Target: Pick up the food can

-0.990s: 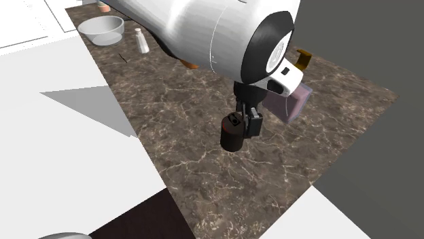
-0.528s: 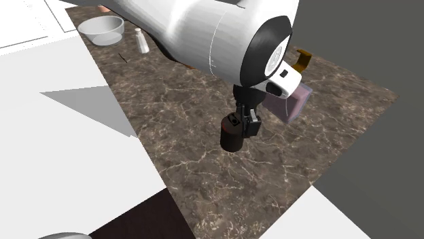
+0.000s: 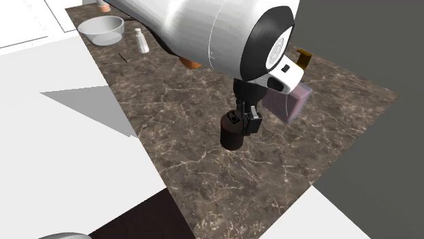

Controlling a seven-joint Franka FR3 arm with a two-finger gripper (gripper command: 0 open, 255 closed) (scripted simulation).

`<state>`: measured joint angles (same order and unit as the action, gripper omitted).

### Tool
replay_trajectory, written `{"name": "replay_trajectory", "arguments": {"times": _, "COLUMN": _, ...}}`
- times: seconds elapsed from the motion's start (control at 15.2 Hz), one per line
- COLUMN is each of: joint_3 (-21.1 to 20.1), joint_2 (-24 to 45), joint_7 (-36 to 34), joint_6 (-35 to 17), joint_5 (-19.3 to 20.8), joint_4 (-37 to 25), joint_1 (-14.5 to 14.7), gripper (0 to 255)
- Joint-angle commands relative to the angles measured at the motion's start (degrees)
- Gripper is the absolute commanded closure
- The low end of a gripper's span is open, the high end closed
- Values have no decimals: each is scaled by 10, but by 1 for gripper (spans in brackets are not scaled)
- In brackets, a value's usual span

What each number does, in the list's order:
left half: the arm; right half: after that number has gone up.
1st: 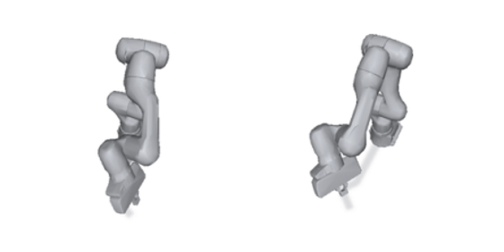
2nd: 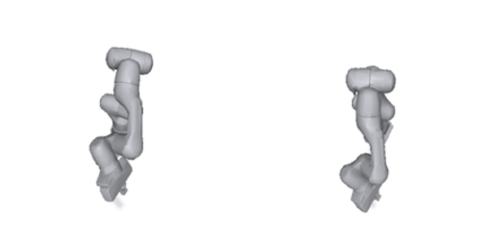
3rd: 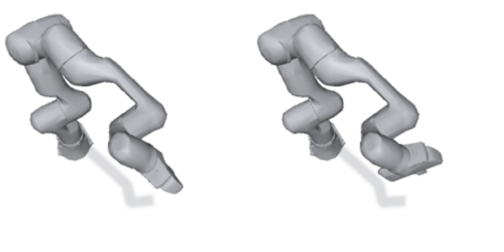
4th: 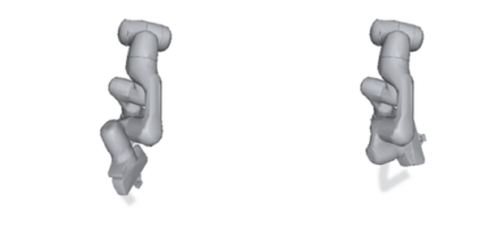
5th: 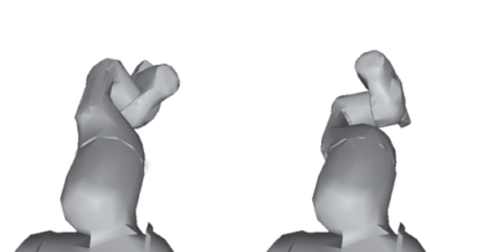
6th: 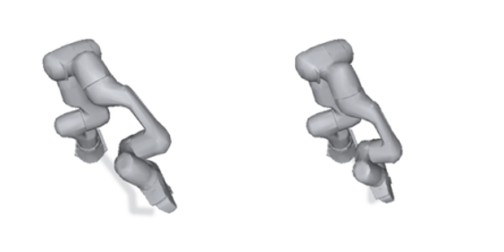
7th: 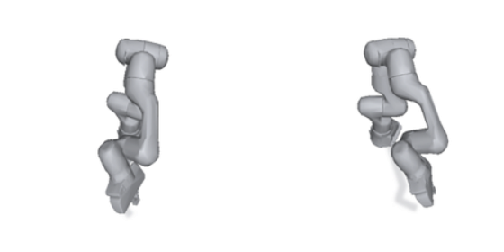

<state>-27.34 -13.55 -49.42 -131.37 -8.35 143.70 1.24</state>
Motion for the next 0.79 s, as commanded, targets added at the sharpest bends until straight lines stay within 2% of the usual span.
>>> {"name": "replay_trajectory", "arguments": {"times": 0.0, "joint_3": 2, "joint_2": -9, "joint_7": 3, "joint_6": 16, "joint_5": -3, "joint_4": -7, "joint_1": 1, "gripper": 255}}
{"name": "replay_trajectory", "arguments": {"times": 0.73, "joint_3": 18, "joint_2": -57, "joint_7": 13, "joint_6": 111, "joint_5": -12, "joint_4": -56, "joint_1": 4, "gripper": 255}}
